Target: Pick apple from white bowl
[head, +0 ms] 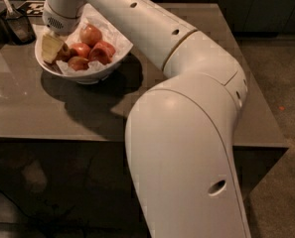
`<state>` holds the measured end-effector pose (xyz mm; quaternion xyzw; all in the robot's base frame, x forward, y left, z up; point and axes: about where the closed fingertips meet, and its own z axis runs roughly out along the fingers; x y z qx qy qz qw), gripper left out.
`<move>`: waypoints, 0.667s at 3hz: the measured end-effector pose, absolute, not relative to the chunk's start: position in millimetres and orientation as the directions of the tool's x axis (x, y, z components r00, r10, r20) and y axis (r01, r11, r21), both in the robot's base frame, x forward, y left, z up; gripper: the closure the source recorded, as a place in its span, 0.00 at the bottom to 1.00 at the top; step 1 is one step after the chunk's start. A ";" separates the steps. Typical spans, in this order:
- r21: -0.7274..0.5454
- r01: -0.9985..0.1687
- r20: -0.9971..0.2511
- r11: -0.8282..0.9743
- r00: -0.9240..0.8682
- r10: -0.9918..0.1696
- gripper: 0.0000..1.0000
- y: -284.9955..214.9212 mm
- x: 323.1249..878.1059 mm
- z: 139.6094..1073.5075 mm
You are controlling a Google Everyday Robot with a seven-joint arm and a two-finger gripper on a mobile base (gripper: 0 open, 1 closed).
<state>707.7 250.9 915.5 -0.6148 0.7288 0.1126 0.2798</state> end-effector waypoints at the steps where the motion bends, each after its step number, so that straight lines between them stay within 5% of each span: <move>1: -0.230 -0.938 -0.528 0.259 -0.103 -0.843 1.00 253.0 701.7 947.6; 2: -0.256 -0.922 -0.527 0.291 -0.119 -0.842 1.00 251.2 696.6 977.0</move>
Offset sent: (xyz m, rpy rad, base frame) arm -0.0166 -0.0040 0.1047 -0.0343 -0.1104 -0.1304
